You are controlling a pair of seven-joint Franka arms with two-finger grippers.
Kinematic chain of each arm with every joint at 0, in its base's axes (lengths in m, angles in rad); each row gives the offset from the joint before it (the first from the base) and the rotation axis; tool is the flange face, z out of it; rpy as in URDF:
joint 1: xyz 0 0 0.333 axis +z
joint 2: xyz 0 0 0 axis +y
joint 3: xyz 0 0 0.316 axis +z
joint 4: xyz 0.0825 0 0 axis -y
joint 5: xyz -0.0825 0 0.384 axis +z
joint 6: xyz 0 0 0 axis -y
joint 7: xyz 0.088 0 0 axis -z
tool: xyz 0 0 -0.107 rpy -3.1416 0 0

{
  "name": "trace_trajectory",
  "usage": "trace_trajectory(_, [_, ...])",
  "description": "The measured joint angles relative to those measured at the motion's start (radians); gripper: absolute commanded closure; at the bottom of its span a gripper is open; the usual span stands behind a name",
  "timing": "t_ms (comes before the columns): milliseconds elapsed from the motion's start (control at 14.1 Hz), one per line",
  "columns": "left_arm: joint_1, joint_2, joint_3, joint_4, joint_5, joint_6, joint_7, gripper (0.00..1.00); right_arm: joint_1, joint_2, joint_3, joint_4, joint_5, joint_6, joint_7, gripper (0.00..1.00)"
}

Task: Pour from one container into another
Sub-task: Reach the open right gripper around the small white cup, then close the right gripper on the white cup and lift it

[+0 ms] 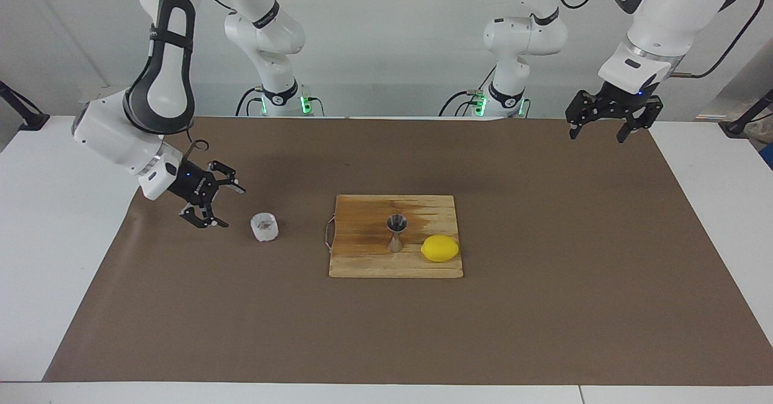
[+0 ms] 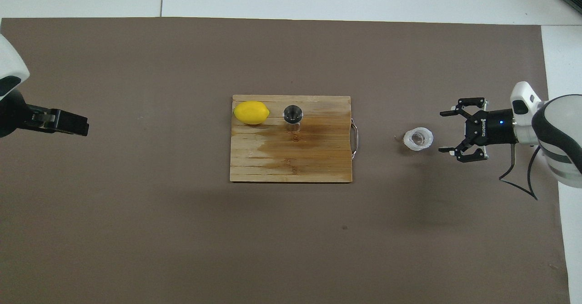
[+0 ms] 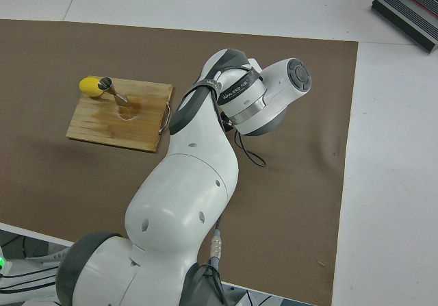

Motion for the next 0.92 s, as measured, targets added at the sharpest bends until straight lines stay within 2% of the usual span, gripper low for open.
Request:
trace_trajectory(284, [0.0, 0.0, 0.001, 0.0, 0.0, -0.005, 0.0, 0.0, -0.019, 0.097, 0.0, -0.002, 0.062, -0.022, -0.153, 0.0])
trace_trajectory(923, [0.0, 0.0, 0.002, 0.0, 0.0, -0.009, 0.0, 0.0, 0.009, 0.131, 0.009, 0.002, 0.068, -0.007, -0.234, 0.0])
